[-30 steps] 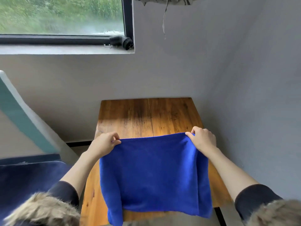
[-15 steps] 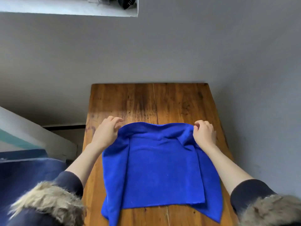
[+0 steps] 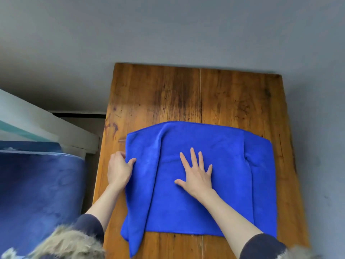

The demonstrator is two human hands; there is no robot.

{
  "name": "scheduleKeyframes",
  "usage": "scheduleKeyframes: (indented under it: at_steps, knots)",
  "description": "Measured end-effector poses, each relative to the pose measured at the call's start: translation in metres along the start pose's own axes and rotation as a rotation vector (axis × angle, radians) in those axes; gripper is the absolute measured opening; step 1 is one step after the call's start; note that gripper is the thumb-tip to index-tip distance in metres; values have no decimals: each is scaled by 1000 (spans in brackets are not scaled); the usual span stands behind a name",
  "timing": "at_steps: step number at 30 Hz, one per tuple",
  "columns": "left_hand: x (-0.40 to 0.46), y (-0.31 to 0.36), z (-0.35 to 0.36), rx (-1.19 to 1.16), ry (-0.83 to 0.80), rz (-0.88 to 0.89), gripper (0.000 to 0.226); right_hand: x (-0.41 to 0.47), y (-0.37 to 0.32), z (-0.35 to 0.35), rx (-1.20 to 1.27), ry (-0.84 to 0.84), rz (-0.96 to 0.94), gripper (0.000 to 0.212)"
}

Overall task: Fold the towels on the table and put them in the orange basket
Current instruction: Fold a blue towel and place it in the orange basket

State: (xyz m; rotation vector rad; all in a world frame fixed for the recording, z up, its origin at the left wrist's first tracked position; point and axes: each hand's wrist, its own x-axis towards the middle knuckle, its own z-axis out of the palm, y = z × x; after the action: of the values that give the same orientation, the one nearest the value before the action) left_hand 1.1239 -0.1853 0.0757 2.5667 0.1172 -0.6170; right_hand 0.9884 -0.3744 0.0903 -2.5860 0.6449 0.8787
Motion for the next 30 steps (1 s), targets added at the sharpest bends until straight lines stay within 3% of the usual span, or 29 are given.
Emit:
scheduleKeyframes:
  at_steps: [6,11,16,19,22,26,30]
  knots:
    - [25,5,-24,-132,91,-27,7,2,1,7,-62,-39,16,101]
    - [48,7,-47,-164,94,151,10,2,-2,5,-73,-56,30,102]
    - [31,0,-37,232,123,485,15,1,-4,4,-77,-65,48,104]
    - [16,-6,-29,380,142,568,23,2,-5,4,-83,-73,53,105]
    - [16,-6,-23,436,138,563,41,2,-4,5,-88,-74,58,105]
    - [30,-6,-20,500,35,417,62,3,-4,6,-103,-86,52,105]
    - [53,-9,-26,568,-25,336,70,3,-4,5,-119,-95,54,107]
